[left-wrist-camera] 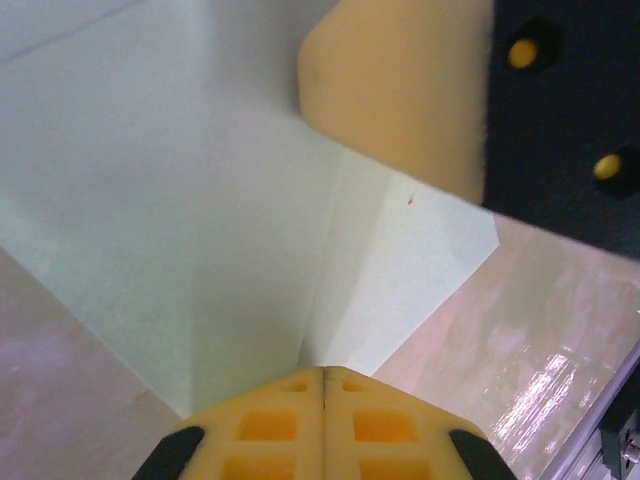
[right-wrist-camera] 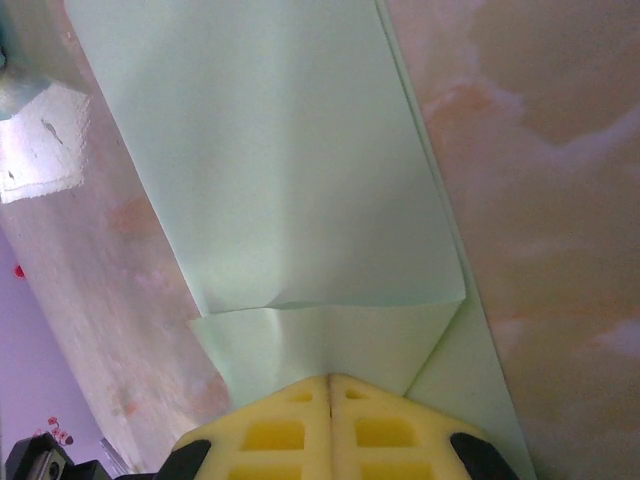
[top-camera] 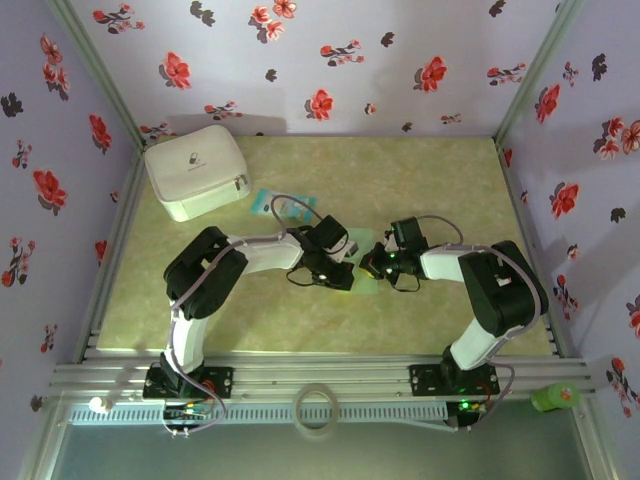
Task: Fold a paper plane with a square sheet of paper (pick it up from the middle)
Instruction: Fold the triangle a second time at the center of the table.
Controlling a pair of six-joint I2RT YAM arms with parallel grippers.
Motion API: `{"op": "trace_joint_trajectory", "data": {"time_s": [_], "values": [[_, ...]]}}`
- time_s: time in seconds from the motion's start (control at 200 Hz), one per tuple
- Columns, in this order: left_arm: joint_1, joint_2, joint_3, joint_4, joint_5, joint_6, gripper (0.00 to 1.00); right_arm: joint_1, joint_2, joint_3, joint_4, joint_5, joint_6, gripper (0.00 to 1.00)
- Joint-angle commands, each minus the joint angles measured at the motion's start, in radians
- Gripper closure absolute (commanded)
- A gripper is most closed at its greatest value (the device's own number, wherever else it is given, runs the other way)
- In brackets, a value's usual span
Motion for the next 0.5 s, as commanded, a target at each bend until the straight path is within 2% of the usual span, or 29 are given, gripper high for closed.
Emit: {"op": "trace_joint_trajectory", "data": {"time_s": [0.0, 0.495], "values": [[-0.005, -0.009, -0.029, -0.016, -0.022, 0.015, 1.0, -0.017, 0.029, -0.017, -0.107, 0.09, -0.025, 1.0], [-0.004, -0.093, -0.159, 0.054, -0.03, -0.06, 0.99, -0.024, 0.039, -0.024, -0.106, 0.095, -0.031, 1.0]]}}
